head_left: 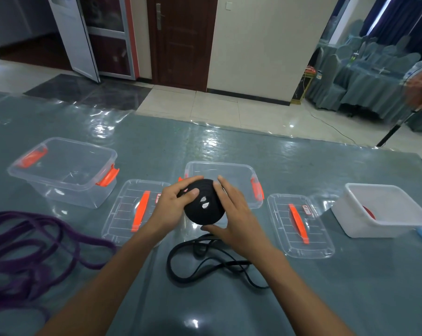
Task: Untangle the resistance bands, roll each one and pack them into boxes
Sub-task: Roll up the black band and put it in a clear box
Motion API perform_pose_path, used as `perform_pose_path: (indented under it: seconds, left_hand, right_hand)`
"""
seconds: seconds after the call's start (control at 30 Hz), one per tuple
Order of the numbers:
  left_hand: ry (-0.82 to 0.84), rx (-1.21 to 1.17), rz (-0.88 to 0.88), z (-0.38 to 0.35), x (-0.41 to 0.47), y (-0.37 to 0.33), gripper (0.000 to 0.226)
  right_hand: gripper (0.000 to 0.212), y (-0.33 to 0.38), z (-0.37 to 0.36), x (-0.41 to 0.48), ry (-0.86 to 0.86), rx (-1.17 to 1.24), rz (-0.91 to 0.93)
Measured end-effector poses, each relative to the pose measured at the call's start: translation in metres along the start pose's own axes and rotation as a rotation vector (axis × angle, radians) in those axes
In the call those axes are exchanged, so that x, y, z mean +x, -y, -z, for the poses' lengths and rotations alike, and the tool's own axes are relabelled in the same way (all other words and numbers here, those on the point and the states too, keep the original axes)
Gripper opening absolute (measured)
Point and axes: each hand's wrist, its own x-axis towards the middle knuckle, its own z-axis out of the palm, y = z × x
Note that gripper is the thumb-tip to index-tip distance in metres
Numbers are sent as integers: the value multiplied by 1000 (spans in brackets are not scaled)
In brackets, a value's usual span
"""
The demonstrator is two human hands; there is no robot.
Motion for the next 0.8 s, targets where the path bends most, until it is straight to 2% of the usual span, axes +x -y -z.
perform_pose_path:
  seconds: [0.13, 0.3, 0.43, 0.5, 0.6, 0.8]
  left_hand:
    - [14, 42, 42, -12, 8, 10, 32]
    - [-64, 76, 58, -45, 24, 36, 26]
    - [-144, 270, 3, -63, 43, 52, 27]
    - [-173, 425, -31, -65, 59, 56, 30]
    - [-122, 600, -10, -59, 91, 65, 32]
    - [33, 759, 203, -53, 146, 88, 39]
  right_hand:
    - [94, -7, -6, -5, -22, 50, -87]
    - [79, -33, -11, -10, -120, 91, -180]
    - [77, -64, -15, 2, -148, 62, -233]
    - [79, -80, -18, 12, -116, 68, -253]
    - [80, -105, -25, 32, -41, 67, -273]
    - [82, -158, -51, 74, 243, 84, -308]
